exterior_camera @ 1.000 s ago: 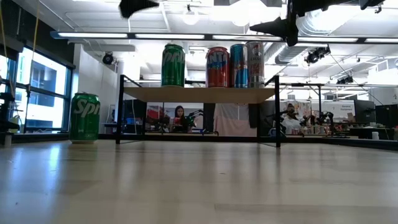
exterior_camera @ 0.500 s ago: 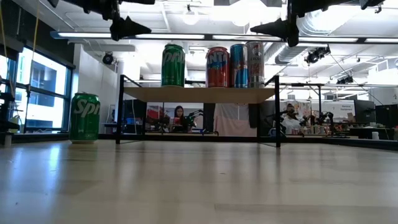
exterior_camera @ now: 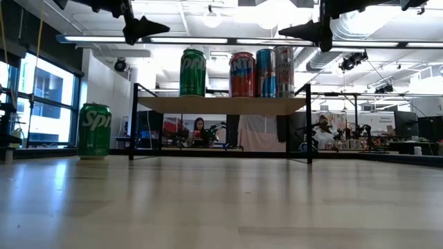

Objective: Place canned beverage on shelf
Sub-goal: Put the bottom green soda can on the shelf

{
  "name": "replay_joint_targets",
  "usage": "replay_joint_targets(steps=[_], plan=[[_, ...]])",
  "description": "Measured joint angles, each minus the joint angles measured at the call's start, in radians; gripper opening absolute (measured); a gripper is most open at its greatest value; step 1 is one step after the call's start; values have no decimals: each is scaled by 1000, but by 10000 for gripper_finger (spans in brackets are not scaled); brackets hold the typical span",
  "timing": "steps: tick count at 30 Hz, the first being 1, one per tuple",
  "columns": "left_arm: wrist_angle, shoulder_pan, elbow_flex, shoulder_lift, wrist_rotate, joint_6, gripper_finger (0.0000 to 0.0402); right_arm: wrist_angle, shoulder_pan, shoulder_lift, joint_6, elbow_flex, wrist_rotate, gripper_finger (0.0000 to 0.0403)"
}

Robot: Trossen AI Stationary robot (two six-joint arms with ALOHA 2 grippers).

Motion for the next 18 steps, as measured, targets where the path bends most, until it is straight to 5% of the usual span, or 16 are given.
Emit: replay_joint_targets(steps=[11,15,18], plan=[[-1,-24,0,0,22,79,305,55,0,0,-290,0,-161,345],[-1,-23,0,0,21,81,260,56,0,0,-289,0,-161,280],[-3,-23,0,0,20,107,217,51,0,0,-289,0,-150,195]])
